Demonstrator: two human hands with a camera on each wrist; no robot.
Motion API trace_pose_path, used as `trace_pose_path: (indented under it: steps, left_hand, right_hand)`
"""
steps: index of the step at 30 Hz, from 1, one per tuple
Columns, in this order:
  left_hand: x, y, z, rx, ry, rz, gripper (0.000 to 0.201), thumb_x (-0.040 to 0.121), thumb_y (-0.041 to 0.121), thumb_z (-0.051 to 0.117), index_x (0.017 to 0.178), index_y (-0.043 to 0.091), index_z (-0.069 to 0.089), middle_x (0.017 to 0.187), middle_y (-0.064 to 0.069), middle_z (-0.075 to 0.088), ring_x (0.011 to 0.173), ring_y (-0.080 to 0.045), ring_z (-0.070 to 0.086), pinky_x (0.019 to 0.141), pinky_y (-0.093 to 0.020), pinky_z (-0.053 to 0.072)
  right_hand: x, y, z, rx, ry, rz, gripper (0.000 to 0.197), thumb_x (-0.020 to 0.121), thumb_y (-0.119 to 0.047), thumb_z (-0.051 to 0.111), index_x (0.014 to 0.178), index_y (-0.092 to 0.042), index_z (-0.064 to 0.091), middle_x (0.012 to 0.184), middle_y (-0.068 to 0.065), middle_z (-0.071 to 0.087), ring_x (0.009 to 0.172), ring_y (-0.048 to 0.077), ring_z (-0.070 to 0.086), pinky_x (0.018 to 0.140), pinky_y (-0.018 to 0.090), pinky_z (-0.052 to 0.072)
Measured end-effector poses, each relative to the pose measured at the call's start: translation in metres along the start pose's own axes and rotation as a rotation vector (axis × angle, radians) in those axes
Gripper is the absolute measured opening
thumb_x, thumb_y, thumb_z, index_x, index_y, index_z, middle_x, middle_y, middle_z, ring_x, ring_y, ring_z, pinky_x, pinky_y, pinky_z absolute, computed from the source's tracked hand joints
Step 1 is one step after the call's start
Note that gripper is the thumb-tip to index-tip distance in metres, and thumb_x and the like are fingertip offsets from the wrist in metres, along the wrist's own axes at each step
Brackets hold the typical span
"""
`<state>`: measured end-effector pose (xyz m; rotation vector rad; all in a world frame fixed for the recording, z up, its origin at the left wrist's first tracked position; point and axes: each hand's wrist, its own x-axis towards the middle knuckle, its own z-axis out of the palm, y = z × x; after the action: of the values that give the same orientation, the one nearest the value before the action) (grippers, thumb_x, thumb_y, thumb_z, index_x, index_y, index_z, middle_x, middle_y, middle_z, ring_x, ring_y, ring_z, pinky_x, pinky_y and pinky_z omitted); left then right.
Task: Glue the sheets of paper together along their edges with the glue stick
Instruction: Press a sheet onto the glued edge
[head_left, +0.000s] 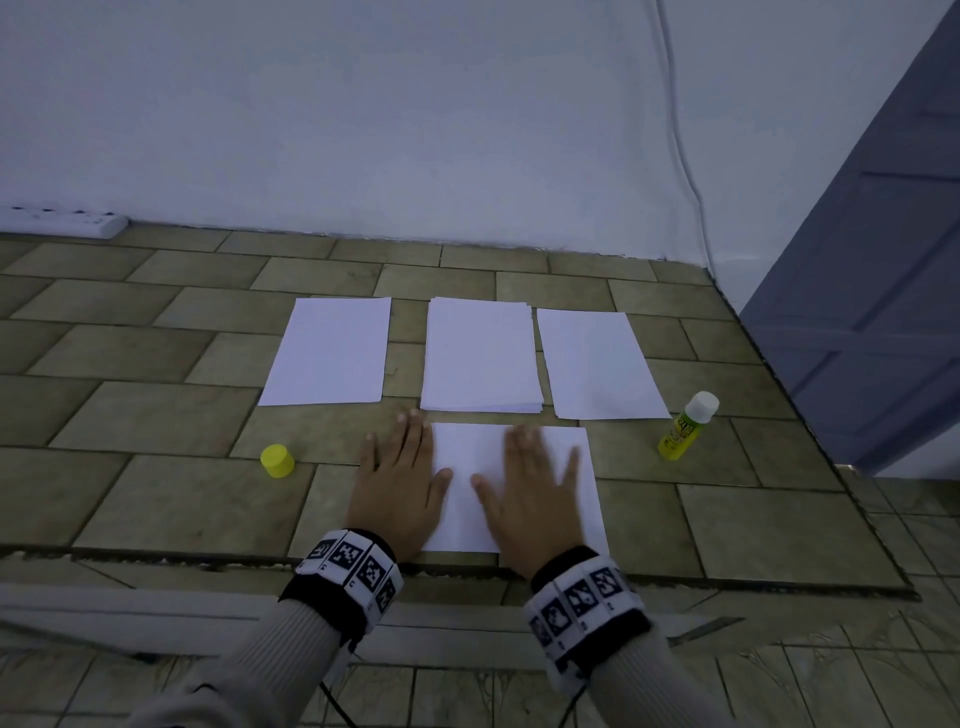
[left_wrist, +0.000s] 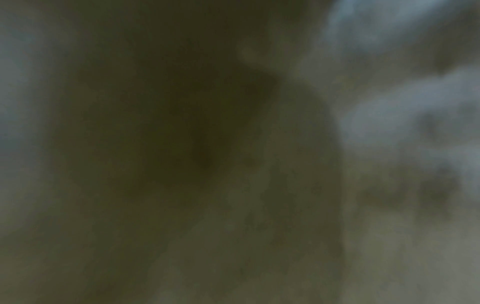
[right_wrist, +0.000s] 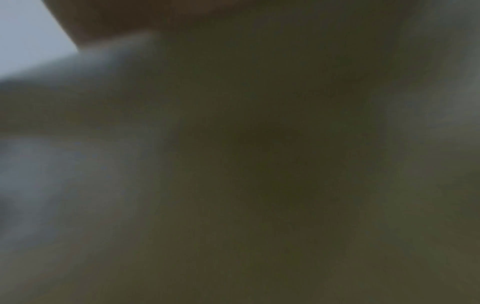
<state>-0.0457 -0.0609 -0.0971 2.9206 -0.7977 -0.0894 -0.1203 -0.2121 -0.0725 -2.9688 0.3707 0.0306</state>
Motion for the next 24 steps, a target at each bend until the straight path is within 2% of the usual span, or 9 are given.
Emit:
trace_pose_path:
  steps: [2,3,6,9,13,19,20,22,24]
  left_hand:
    - [-0.001,-0.003,0.001,0.022,-0.013,0.023,0.073,0.097,0.044,0.011,0.143,-0.003,0.042,0.153,-0.018,0.035,0.142,-0.032,0.034,0.11,-0.058,0.027]
    - [-0.001,-0.004,0.001,0.026,-0.01,0.03,0.069,0.1,0.042,0.012,0.138,-0.004,0.049,0.148,-0.019,0.043,0.136,-0.033,0.043,0.105,-0.059,0.033]
    - [0.0,-0.005,0.002,0.025,-0.004,0.041,0.067,0.102,0.04,0.013,0.132,-0.003,0.056,0.141,-0.018,0.051,0.129,-0.033,0.052,0.098,-0.06,0.041]
    - [0.0,-0.004,0.002,0.03,0.017,0.03,0.065,0.095,0.04,0.024,0.135,-0.002,0.053,0.144,-0.017,0.048,0.133,-0.031,0.048,0.102,-0.058,0.039]
    - [-0.001,-0.003,0.003,-0.002,0.02,0.02,0.073,0.095,0.047,0.009,0.148,0.002,0.033,0.158,-0.012,0.027,0.146,-0.027,0.025,0.115,-0.055,0.02]
    - [0.0,-0.004,0.004,-0.021,0.021,0.015,0.072,0.096,0.046,0.011,0.147,0.002,0.035,0.156,-0.013,0.03,0.145,-0.028,0.029,0.113,-0.056,0.022]
    - [0.0,-0.005,0.005,-0.026,0.014,0.016,0.072,0.096,0.046,0.011,0.147,0.002,0.035,0.156,-0.013,0.031,0.145,-0.028,0.029,0.113,-0.056,0.023]
    - [0.0,-0.004,0.005,-0.033,-0.003,0.017,0.075,0.097,0.049,0.005,0.148,0.001,0.033,0.157,-0.013,0.029,0.145,-0.029,0.027,0.114,-0.057,0.022]
    - [0.001,-0.003,0.004,-0.028,-0.014,0.021,0.088,0.094,0.057,-0.012,0.15,0.002,0.027,0.159,-0.013,0.021,0.148,-0.028,0.02,0.116,-0.056,0.017]
  right_hand:
    - [0.004,-0.023,0.011,0.072,-0.026,-0.16,0.1,0.077,-0.062,-0.028,0.152,-0.008,0.01,0.16,0.007,0.007,0.148,0.018,0.0,0.114,0.053,-0.012]
    - [0.005,-0.031,0.012,0.109,-0.059,-0.191,0.104,0.07,-0.063,-0.033,0.152,-0.011,0.004,0.161,0.004,0.0,0.147,0.015,-0.008,0.113,0.049,-0.016]
    - [0.013,-0.03,0.014,0.108,-0.059,-0.246,0.107,0.068,-0.066,-0.033,0.153,-0.015,0.008,0.161,0.001,0.001,0.148,0.013,-0.005,0.115,0.044,-0.013]
    - [0.014,-0.003,0.015,0.062,-0.037,-0.256,0.101,0.072,-0.069,-0.029,0.153,-0.022,0.01,0.161,-0.001,0.003,0.148,0.014,-0.002,0.115,0.043,-0.012]
    - [0.01,0.043,0.006,0.002,-0.036,-0.134,0.088,0.079,-0.068,-0.018,0.153,-0.027,0.006,0.161,-0.003,0.002,0.148,0.012,-0.001,0.117,0.042,-0.006]
    - [-0.007,0.083,-0.007,-0.022,-0.1,0.041,0.104,0.068,-0.075,-0.029,0.153,-0.022,0.0,0.161,-0.004,-0.001,0.148,0.012,-0.004,0.119,0.044,0.002]
    - [-0.011,0.084,-0.012,-0.014,-0.13,0.064,0.105,0.067,-0.077,-0.026,0.153,-0.02,-0.002,0.161,-0.004,-0.002,0.148,0.011,-0.004,0.119,0.044,0.002]
    - [-0.018,0.085,-0.023,0.008,-0.194,0.109,0.094,0.08,-0.075,-0.007,0.153,-0.016,0.001,0.161,-0.002,0.001,0.148,0.012,0.0,0.119,0.042,0.007]
    - [-0.021,0.085,-0.041,0.049,-0.227,0.084,0.077,0.094,-0.064,0.018,0.152,-0.014,0.014,0.159,0.002,0.016,0.146,0.016,0.016,0.116,0.039,0.02]
